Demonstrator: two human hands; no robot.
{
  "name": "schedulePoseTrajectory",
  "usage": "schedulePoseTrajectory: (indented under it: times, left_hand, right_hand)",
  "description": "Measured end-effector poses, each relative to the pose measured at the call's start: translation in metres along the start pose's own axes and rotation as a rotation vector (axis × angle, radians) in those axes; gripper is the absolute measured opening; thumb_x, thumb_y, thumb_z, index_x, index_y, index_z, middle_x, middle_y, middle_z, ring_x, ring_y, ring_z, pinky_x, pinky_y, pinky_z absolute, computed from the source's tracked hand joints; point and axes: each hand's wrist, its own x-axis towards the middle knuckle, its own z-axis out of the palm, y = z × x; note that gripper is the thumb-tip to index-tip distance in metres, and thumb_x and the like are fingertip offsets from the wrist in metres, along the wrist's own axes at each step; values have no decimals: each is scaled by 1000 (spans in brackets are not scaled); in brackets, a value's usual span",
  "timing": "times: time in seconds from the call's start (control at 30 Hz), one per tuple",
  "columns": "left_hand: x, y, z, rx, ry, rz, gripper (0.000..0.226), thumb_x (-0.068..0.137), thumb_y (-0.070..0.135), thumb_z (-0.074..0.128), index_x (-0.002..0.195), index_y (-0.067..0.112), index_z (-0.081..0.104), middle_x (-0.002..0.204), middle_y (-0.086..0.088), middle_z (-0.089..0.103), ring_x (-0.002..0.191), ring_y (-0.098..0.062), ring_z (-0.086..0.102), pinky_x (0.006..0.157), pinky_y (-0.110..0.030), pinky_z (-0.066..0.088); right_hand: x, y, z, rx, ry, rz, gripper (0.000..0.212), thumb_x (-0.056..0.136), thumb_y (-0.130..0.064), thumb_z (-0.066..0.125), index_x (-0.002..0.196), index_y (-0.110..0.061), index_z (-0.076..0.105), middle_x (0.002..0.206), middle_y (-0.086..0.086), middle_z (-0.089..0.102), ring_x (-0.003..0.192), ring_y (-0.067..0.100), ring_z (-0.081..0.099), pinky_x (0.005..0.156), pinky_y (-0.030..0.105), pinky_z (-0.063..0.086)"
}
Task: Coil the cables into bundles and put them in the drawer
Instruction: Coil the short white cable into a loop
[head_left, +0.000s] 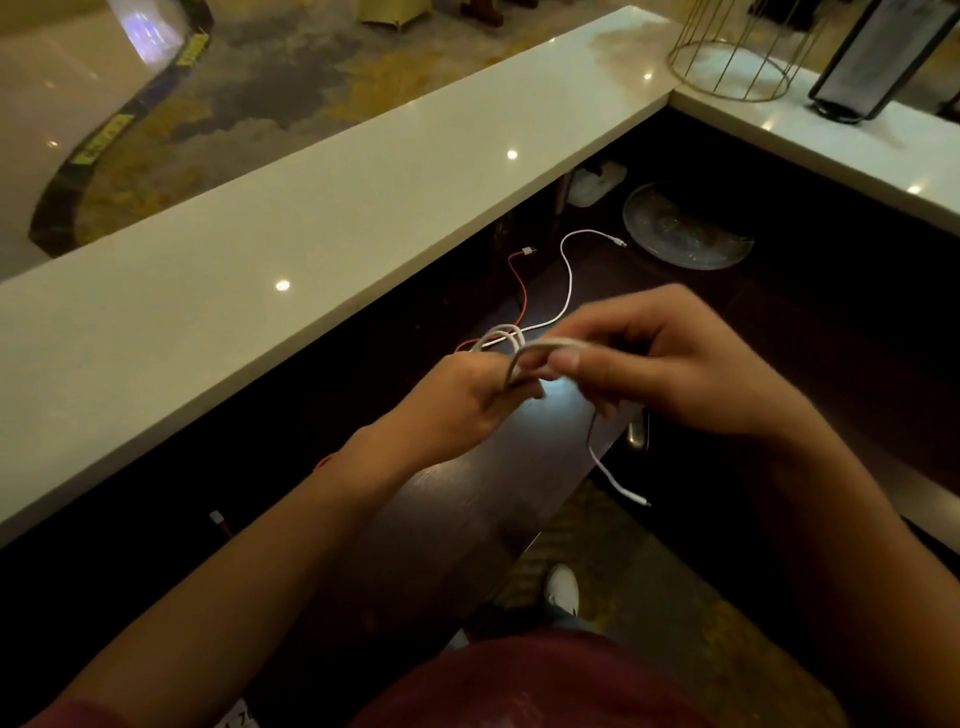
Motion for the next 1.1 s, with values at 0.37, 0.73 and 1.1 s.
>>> schedulePoseTrajectory:
  times: [0.37, 0.73, 1.1]
  left_hand:
    - [-5, 10, 2, -177, 51, -69, 28, 98, 31, 61, 109, 10, 76, 92, 5, 78, 90, 0, 71, 84, -17, 53]
    - [-7, 67, -6, -466, -35, 120, 19, 94, 4, 65, 109, -4, 73, 80, -8, 77, 79, -9, 74, 76, -23, 57]
    - [5, 56, -33, -564, 379, 39, 38, 101, 17, 49, 132, -4, 54, 117, -18, 71, 120, -25, 67, 104, -40, 51]
  right_hand:
    - [-1, -6, -11, 114, 178, -171, 21, 96, -3, 52, 109, -10, 67, 73, -19, 70, 49, 0, 49, 51, 11, 39]
    - [38, 59, 2, 407, 401, 131, 24, 97, -21, 59, 76, -18, 69, 52, -6, 36, 44, 7, 24, 43, 24, 14]
    - [12, 110, 59, 326, 122, 473, 46, 95, -52, 63, 69, -14, 65, 53, -2, 39, 48, 12, 29, 51, 28, 22]
